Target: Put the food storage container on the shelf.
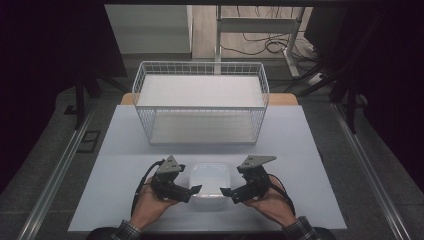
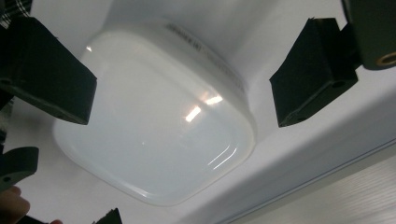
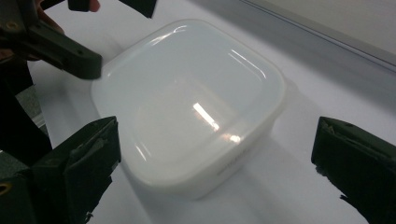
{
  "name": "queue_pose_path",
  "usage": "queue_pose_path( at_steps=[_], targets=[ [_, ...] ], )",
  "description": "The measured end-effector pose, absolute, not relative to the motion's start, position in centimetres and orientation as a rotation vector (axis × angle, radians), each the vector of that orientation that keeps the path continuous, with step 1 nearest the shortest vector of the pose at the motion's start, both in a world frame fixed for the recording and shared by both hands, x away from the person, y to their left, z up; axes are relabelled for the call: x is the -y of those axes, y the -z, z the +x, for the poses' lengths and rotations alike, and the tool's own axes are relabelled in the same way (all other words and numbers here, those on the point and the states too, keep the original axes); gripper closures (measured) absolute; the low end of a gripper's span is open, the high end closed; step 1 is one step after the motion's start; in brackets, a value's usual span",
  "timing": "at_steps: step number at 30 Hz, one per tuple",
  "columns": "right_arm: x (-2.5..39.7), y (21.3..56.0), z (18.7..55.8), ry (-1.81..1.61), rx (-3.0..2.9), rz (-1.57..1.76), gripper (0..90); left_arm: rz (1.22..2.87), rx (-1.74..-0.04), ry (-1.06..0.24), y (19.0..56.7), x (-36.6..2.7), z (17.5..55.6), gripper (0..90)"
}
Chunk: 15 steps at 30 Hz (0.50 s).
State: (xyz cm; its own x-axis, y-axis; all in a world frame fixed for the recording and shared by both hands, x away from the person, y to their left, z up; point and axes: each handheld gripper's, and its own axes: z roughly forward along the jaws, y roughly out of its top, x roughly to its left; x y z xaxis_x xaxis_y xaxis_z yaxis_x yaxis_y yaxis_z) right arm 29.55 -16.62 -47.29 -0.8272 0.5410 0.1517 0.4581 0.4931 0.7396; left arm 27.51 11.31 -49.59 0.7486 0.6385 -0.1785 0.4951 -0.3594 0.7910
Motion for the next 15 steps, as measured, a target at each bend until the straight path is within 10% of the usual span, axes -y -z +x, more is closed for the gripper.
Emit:
queue_pose_path(
  at_steps=[15],
  targets=[
    [15.7,49.1,30.0,-1.268,-2.69,0.96,10.1,1.971,-0.891,-0.007,51.4,-11.3,27.7,11.1]
  ],
)
